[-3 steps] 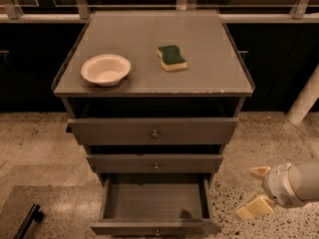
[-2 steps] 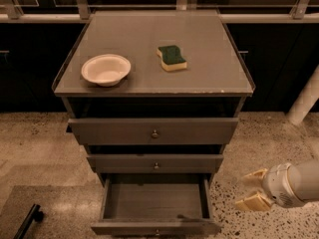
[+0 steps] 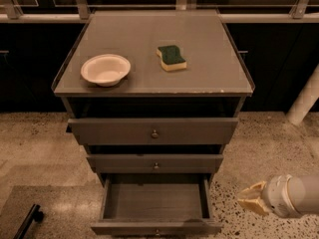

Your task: Close bottom drawer

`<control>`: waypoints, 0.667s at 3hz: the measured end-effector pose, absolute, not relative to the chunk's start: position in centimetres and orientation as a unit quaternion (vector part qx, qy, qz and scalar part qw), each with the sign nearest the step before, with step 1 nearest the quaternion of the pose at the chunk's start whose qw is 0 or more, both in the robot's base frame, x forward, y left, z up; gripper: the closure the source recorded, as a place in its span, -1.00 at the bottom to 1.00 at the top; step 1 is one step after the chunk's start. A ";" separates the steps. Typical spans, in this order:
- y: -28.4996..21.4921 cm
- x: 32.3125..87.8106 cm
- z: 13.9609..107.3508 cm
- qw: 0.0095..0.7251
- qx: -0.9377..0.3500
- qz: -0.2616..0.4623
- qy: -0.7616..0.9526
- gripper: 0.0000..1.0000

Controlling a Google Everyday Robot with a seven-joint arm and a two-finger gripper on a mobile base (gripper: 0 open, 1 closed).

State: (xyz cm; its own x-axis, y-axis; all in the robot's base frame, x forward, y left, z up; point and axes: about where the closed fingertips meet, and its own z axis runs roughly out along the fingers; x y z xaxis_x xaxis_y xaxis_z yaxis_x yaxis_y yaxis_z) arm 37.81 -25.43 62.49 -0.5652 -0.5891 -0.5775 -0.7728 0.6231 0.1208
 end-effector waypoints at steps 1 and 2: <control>-26.2 37.3 55.5 0.262 -0.336 0.207 0.881 1.00; -26.8 37.8 48.8 0.275 -0.293 0.236 0.885 1.00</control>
Offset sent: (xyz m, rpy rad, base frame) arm 0.0030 -0.0215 -0.2300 0.2701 0.0829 -0.2597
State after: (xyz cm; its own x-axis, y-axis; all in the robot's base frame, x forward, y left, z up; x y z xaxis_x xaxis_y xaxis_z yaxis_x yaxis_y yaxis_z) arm 37.75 -26.77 48.79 -0.6770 -0.3881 -0.6253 -0.6480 0.7171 0.2565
